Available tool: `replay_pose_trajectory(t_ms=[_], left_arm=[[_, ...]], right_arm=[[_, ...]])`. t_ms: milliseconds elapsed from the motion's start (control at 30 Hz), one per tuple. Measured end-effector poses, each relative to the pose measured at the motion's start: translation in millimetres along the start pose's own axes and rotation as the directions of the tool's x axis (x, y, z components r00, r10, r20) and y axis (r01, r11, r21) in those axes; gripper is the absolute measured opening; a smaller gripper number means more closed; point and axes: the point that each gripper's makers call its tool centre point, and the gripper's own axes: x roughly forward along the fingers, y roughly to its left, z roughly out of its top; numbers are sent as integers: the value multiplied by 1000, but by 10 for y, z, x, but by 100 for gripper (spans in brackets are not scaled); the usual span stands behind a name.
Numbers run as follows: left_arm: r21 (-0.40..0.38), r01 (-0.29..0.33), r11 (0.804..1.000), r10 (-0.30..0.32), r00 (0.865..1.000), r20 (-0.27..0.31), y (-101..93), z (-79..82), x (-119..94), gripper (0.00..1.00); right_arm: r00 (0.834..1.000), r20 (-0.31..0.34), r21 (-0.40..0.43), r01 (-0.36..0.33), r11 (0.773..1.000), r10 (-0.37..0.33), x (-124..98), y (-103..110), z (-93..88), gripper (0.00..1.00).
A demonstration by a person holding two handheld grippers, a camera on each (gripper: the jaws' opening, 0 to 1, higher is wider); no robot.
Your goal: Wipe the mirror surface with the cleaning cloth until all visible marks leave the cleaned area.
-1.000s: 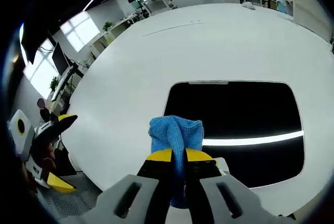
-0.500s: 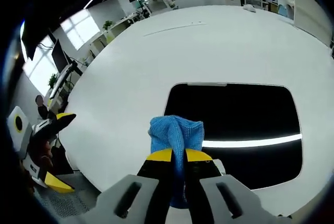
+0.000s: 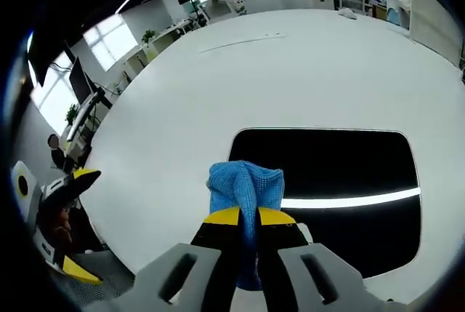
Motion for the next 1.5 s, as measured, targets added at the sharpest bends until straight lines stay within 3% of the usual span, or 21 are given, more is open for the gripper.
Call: replay_pose_trajectory(t_ms=[367, 567, 700, 867, 967, 1100, 1367, 1500], left_arm=[[-6, -6, 1000, 7, 1000, 10, -12, 47, -24, 96], [22, -52, 998, 52, 999, 7, 43, 111, -54, 98], [7, -35, 999, 35, 999, -1, 30, 106, -60, 97], [-39, 7, 999, -7, 1000, -15, -130, 73, -56, 99], [-7, -4, 1000, 4, 999, -35, -152, 55, -36, 99], [-32, -11, 999, 10, 999, -44, -133, 16, -14, 97], [-18, 16, 1000, -17, 1000, -12, -200, 73, -5, 98], [-50, 12, 999, -11, 1000, 5, -165, 79, -6, 99]], right_arm=[[1000, 10, 7, 10, 1000, -10, 90, -45, 135, 2], [1000, 12, 11, 15, 1000, -15, 114, -67, 178, 2], [1000, 12, 16, 15, 1000, -15, 133, -78, 209, 2], [1000, 10, 16, 12, 1000, -13, 169, -96, 260, 2], [1000, 6, 23, 10, 1000, -10, 185, -107, 283, 2], [1000, 2, 24, 6, 1000, -6, 236, -119, 305, 2], [1000, 0, 3, -10, 1000, 10, 296, -108, 404, 2], [1000, -4, -1, -22, 1000, 22, 313, -101, 471, 2]])
